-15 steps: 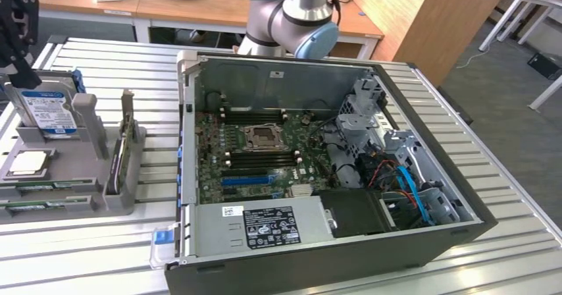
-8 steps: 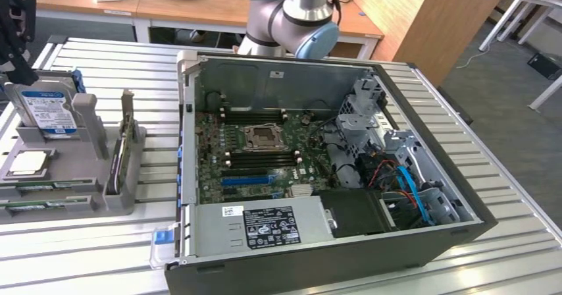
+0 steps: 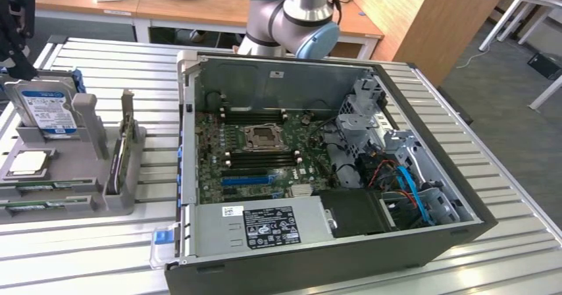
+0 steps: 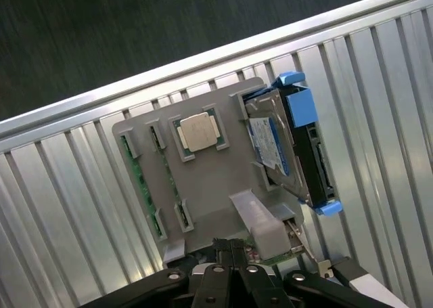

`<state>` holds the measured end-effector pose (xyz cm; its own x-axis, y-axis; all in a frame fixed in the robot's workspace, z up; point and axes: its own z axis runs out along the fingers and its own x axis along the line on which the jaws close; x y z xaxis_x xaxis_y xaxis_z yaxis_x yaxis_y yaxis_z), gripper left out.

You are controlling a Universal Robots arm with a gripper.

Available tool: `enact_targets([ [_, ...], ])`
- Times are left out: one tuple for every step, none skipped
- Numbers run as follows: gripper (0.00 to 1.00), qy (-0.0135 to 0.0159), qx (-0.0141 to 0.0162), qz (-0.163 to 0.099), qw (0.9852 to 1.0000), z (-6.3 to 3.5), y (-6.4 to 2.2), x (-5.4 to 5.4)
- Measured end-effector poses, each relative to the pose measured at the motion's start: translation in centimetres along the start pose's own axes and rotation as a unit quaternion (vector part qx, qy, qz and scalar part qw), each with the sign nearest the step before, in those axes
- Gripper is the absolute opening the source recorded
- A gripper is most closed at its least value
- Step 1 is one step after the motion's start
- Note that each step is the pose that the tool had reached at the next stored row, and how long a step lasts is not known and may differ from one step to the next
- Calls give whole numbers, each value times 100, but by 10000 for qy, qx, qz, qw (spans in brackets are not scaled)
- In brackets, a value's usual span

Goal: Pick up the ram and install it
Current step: 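Pick up the ram and move it above insertion slot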

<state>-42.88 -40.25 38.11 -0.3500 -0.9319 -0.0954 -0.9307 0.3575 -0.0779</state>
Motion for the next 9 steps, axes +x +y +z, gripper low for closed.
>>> enact_targets([
  [11,0,-1,0,10000,0,0,0],
  [11,1,-2,0,10000,0,0,0],
  [11,1,-3,0,10000,-1,0,1],
  [11,1,-3,0,10000,-1,0,1],
  [11,1,-3,0,10000,0,0,1],
  [11,1,-3,0,10000,-1,0,1],
  [11,1,-3,-4,10000,0,0,1],
  [11,-2,-7,-42,10000,0,2,4],
  [11,-8,-13,-114,9999,0,2,3],
])
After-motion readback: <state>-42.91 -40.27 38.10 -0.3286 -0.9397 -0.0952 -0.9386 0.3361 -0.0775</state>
